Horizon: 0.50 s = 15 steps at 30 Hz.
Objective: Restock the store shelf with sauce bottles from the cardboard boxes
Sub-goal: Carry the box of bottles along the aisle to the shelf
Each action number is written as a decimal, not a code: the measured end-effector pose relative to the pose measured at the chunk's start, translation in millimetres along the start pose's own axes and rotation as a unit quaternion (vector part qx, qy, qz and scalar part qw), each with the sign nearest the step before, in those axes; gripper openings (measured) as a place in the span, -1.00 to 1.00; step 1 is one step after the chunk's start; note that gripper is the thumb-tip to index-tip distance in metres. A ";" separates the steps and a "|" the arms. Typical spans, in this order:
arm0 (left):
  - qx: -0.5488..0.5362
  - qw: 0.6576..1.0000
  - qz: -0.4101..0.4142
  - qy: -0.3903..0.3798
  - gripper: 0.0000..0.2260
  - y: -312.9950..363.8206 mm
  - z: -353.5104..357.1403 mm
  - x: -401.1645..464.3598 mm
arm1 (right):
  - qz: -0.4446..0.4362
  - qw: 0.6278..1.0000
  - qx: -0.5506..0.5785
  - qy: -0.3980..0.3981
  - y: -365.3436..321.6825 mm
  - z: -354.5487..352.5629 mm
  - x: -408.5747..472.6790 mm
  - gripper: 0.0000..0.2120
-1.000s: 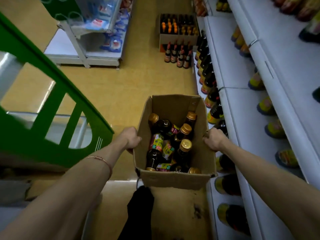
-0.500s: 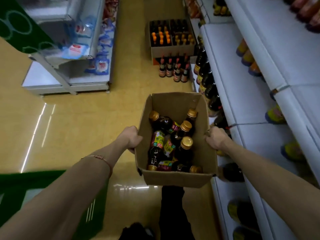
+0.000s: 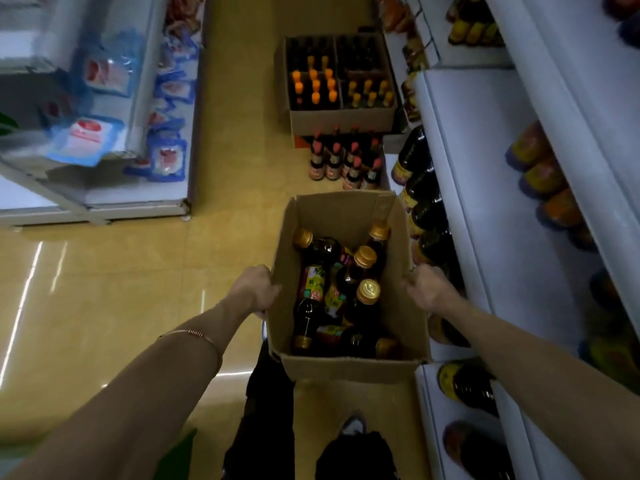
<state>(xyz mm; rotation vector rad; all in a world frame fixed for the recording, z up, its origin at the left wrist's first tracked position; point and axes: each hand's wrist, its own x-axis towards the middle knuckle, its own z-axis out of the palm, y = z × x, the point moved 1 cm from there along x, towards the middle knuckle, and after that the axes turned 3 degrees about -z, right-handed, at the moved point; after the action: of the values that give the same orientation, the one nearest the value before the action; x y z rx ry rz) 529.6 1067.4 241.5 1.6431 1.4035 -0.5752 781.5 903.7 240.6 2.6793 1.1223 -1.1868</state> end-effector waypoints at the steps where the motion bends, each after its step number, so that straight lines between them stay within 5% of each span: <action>1: 0.011 1.000 0.007 -0.006 -0.79 7.1 -11.3 20.1 | 0.009 1.000 0.004 -0.006 -6.5 -4.5 17.3 -0.85; 15: 0.142 0.990 -0.018 0.012 -0.74 83.6 -95.4 186.3 | -0.004 0.999 0.005 -0.038 -41.3 -23.4 220.5 -0.79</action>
<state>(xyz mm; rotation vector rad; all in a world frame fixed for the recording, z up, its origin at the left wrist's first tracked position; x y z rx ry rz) 638.6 1250.3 167.8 1.8557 1.4205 -0.8093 872.3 1075.1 125.7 2.6136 1.1211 -1.2871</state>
